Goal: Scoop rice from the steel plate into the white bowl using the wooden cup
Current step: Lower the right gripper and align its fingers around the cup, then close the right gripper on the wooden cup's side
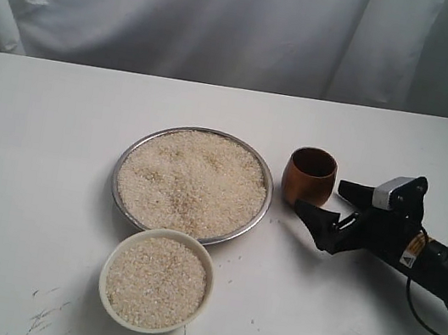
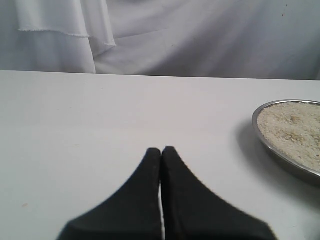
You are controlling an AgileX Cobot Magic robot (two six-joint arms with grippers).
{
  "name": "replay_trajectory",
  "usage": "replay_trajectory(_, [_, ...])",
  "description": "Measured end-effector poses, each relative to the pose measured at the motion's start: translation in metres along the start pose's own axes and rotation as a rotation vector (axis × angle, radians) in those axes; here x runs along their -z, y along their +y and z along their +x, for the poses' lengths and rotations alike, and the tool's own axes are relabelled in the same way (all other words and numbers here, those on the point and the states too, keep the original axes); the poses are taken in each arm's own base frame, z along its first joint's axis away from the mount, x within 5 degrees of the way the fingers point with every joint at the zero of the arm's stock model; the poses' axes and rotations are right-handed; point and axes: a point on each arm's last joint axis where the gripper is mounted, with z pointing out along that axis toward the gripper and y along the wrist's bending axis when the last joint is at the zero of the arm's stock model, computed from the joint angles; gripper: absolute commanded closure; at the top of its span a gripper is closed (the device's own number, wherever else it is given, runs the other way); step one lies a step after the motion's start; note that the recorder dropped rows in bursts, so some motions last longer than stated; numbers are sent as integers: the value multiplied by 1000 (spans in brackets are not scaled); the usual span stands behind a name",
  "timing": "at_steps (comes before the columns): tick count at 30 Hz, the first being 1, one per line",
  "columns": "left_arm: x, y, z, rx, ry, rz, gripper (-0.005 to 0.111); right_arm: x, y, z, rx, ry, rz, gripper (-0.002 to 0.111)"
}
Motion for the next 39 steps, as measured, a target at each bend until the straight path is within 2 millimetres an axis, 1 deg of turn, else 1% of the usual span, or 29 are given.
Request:
replay_trajectory(4, [0,0,0,0,0,0,107,0,-1,-1,-3,-7,12,13])
replay_trajectory(13, [0,0,0,0,0,0,107,-8,-7,-8,26,-18,6,16])
replay_trajectory(16, [0,0,0,0,0,0,107,-11,-6,-10,36,-22,-3,16])
replay_trajectory(24, [0,0,0,0,0,0,107,-23,5,-13,82,-25,-48,16])
replay_trajectory(31, [0,0,0,0,0,0,107,-27,0,-17,90,-46,-28,16])
replay_trajectory(39, [0,0,0,0,0,0,107,-29,-3,-16,91,-35,-10,16])
